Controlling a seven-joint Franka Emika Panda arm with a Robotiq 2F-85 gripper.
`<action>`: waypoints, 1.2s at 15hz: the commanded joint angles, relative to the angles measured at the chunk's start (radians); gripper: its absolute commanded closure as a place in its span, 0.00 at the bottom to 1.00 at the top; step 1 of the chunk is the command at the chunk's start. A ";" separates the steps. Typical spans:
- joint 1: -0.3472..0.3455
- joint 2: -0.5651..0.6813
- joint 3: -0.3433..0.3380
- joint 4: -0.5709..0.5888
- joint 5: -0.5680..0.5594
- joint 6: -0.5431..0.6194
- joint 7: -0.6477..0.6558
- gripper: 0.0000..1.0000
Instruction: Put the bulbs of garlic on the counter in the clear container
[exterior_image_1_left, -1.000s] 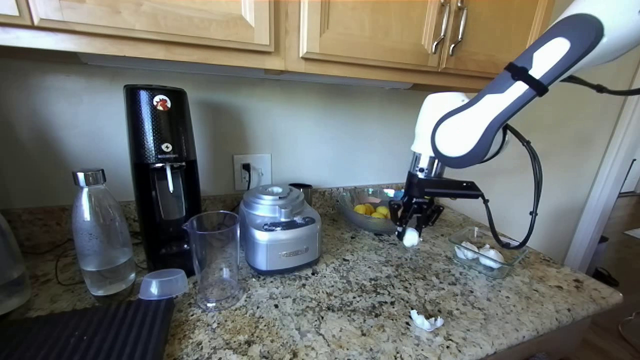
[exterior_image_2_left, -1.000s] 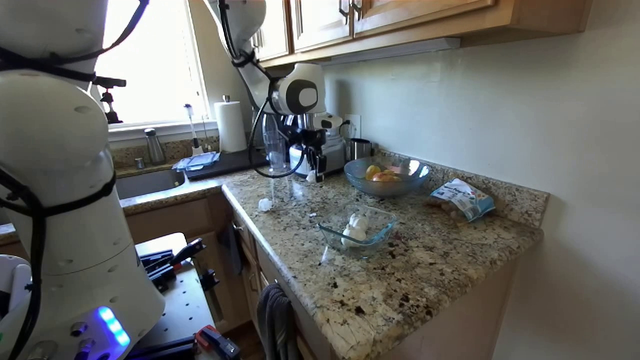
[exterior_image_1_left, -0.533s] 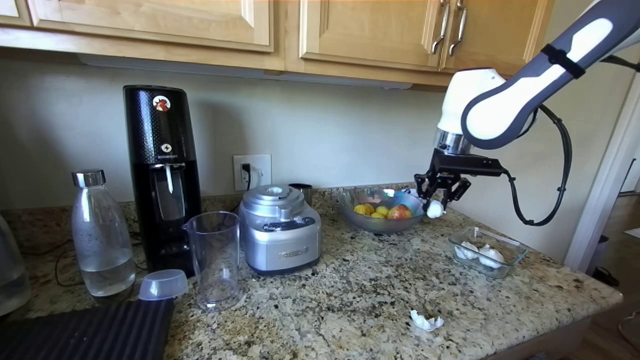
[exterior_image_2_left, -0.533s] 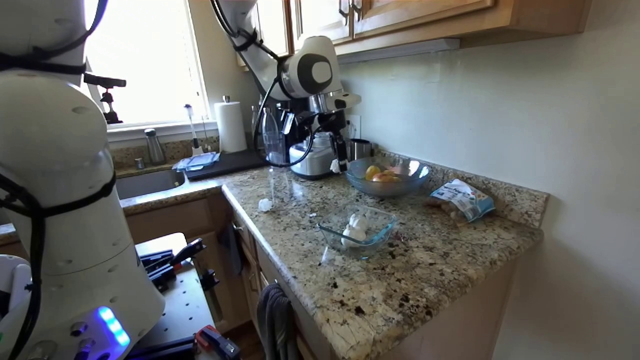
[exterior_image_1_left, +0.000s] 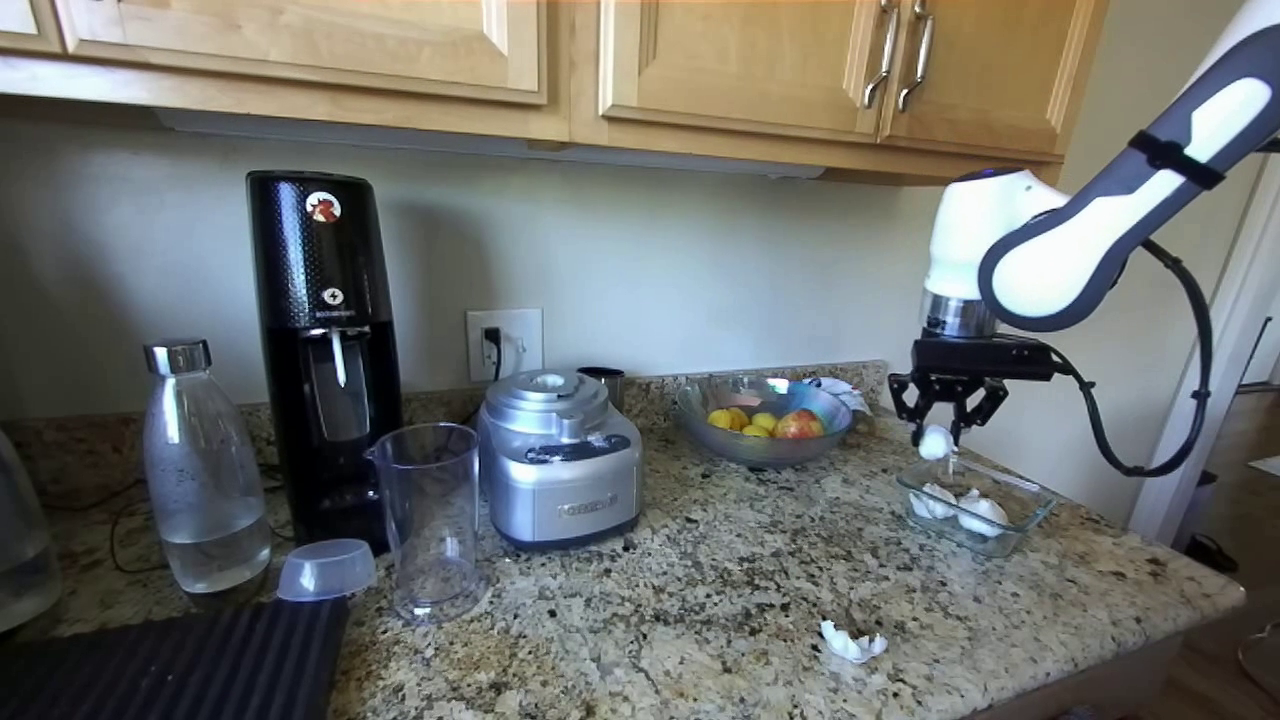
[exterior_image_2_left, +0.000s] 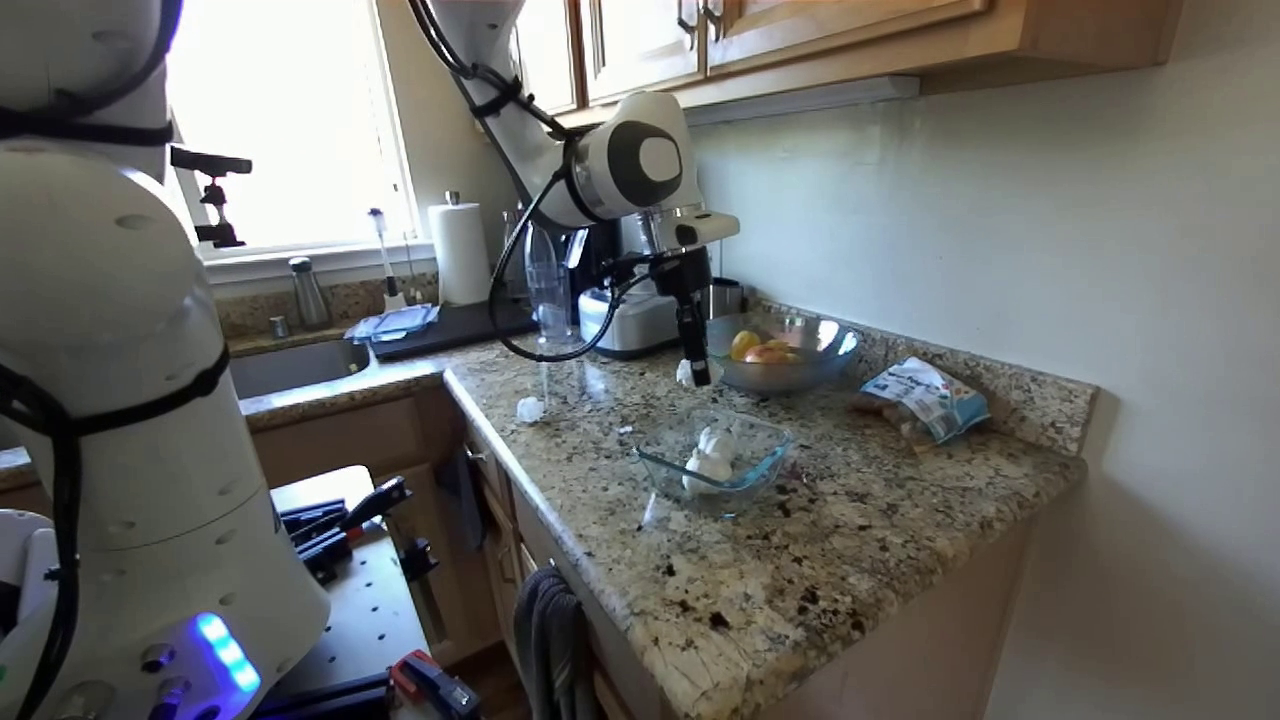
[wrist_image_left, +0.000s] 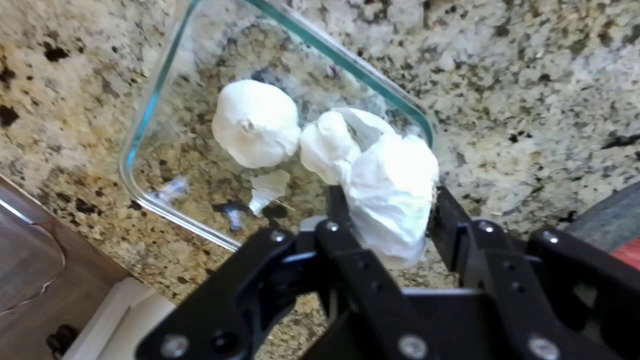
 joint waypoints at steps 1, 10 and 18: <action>-0.034 -0.019 0.005 -0.064 -0.022 -0.008 0.069 0.81; -0.056 0.019 0.006 -0.099 -0.001 0.008 0.079 0.26; -0.080 -0.148 0.083 -0.168 0.095 0.017 -0.058 0.00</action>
